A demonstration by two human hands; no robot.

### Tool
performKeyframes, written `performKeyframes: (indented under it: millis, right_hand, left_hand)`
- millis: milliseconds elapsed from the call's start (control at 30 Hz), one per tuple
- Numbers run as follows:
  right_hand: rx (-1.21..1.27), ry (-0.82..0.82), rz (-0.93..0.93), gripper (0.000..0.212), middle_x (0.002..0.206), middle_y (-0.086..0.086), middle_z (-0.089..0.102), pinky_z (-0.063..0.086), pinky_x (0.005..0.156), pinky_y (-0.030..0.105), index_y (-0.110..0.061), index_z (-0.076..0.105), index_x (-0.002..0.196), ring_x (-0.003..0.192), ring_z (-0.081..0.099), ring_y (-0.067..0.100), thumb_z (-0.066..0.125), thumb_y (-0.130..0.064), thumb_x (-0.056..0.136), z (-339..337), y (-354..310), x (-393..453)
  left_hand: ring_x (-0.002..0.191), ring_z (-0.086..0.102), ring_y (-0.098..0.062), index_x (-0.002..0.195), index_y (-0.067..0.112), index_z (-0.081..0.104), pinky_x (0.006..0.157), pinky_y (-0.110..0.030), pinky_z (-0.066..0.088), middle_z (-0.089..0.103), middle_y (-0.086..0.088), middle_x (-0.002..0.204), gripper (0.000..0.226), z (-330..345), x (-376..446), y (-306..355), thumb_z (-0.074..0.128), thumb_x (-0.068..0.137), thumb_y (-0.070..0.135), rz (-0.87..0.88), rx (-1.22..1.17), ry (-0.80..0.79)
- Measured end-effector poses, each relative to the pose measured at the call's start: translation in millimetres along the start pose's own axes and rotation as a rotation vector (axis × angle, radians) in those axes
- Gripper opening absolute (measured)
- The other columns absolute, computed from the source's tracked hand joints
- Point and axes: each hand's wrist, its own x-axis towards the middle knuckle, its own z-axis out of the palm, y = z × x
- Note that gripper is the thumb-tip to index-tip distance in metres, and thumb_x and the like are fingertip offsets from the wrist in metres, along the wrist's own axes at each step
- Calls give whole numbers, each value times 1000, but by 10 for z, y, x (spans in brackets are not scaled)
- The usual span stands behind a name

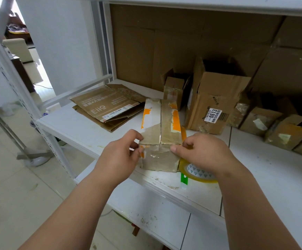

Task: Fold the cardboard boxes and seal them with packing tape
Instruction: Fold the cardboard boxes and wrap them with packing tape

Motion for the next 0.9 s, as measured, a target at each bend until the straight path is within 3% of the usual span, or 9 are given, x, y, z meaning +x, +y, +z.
performKeyframes:
  millis: [67, 133, 233, 333, 467, 600, 733, 900]
  right_hand:
    - [-3, -1, 1, 52, 72, -11, 61, 42, 63, 29, -32, 66, 77, 69, 57, 6, 46, -80, 81, 15, 16, 12]
    - [-16, 8, 2, 52, 71, -11, 61, 41, 64, 30, -32, 66, 77, 69, 56, 6, 49, -81, 79, 39, 17, 24]
    - [-35, 31, -2, 50, 67, -10, 61, 38, 62, 30, -32, 64, 71, 66, 56, 7, 51, -80, 79, 77, -3, 34]
    - [-50, 59, -8, 49, 65, -10, 59, 35, 61, 30, -33, 61, 67, 65, 55, 7, 50, -79, 80, 100, -7, 30]
    - [-93, 72, -27, 48, 68, -11, 57, 38, 65, 32, -34, 57, 68, 66, 52, 6, 45, -79, 83, 105, -23, -2]
    - [-127, 20, -87, 42, 81, -13, 51, 37, 73, 34, -36, 58, 82, 79, 51, 8, 37, -71, 91, 54, 17, -31]
    - [-90, -53, -102, 24, 90, -14, 52, 40, 82, 36, -40, 56, 90, 90, 52, 13, 41, -58, 96, -13, 10, -35]
    - [-100, -36, -76, 38, 77, -9, 51, 34, 73, 34, -29, 53, 68, 74, 49, 11, 44, -50, 99, -35, -54, -9]
  left_hand:
    - [77, 66, 1, 96, 45, 51, 66, -20, 48, 67, 22, 87, 24, -45, 18, -18, 56, 94, 22, -30, -80, -48]
    - [79, 66, -2, 93, 41, 54, 73, -30, 53, 68, 19, 87, 7, -48, 42, -1, 58, 94, 35, -56, -91, -46]
    - [83, 62, -11, 91, 36, 51, 72, -33, 51, 64, 15, 85, 26, 4, 58, 53, 69, 84, 53, -60, 5, 26]
    - [79, 61, -17, 91, 33, 51, 68, -31, 48, 62, 12, 79, 28, 56, 61, 37, 74, 83, 47, -21, 22, 78]
    - [71, 64, -9, 102, 31, 62, 66, -27, 48, 67, 13, 73, 32, 130, 41, -50, 76, 79, 46, -16, -63, 125]
    - [84, 71, -7, 111, 42, 66, 80, -21, 49, 75, 13, 81, 37, 157, 20, -158, 80, 78, 35, -155, -421, 80]
    - [91, 71, -4, 98, 32, 77, 74, -9, 50, 77, 9, 89, 23, 164, -22, -190, 79, 80, 18, -242, -702, 52]
    - [89, 67, -5, 83, 37, 80, 81, -27, 50, 74, 8, 89, 16, 159, 11, -157, 74, 87, 23, -188, -576, 101]
